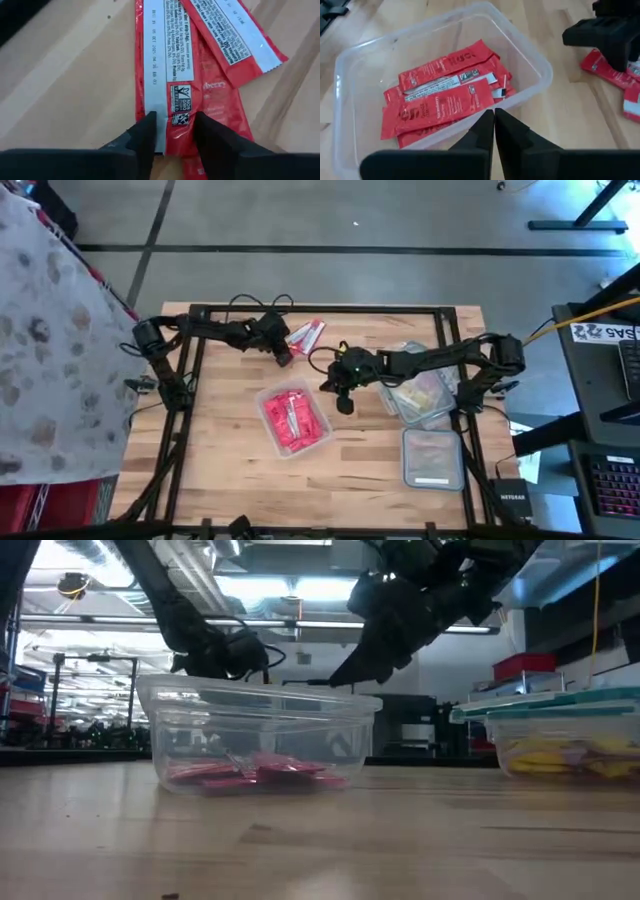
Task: Sort candy
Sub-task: Put the pink candy strip into the left transparent bin
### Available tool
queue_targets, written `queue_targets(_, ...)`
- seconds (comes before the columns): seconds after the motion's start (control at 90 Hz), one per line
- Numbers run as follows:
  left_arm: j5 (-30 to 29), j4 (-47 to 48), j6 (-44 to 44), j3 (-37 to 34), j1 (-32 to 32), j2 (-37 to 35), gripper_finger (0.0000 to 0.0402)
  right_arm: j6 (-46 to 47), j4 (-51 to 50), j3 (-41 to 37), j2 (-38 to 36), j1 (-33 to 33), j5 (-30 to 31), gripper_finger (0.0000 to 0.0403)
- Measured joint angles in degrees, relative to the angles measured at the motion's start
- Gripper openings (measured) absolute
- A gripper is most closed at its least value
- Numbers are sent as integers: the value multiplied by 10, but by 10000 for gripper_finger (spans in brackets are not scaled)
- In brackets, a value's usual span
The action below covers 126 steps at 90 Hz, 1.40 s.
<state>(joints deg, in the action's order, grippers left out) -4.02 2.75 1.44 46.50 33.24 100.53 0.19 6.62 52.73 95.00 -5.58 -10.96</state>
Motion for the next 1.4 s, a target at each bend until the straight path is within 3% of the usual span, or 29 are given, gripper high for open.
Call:
queue_targets(0.111,-9,18,-1,0,-7,-6,31,0,-4,0,2,0,0,1)
queue_targets(0.178,-61,30,-1,-2,-17,-14,9,0,-2,0,1,0,0,1)
queue_targets(0.256,-126,46,-10,-4,-32,-31,6,0,-4,0,1,0,0,1)
queue_targets(0.344,-162,62,-18,-2,-48,-68,1,0,-3,0,1,0,0,1)
queue_targets(0.578,-161,167,29,15,-105,-195,1,-4,0,0,2,0,1,1)
queue_targets(0.733,-116,239,41,15,-170,-283,1,-6,9,0,1,0,25,1)
queue_targets(0.9,-87,246,33,16,-259,-367,1,-19,20,0,1,0,50,1)
queue_targets(1.033,-10,245,106,16,-304,-403,1,-41,12,0,-22,-1,58,1)
queue_targets(1.222,103,184,197,16,-333,-405,1,-79,13,0,-71,-10,127,1)
queue_targets(1.4,176,156,242,16,-333,-356,0,-80,26,0,-81,-16,124,1)
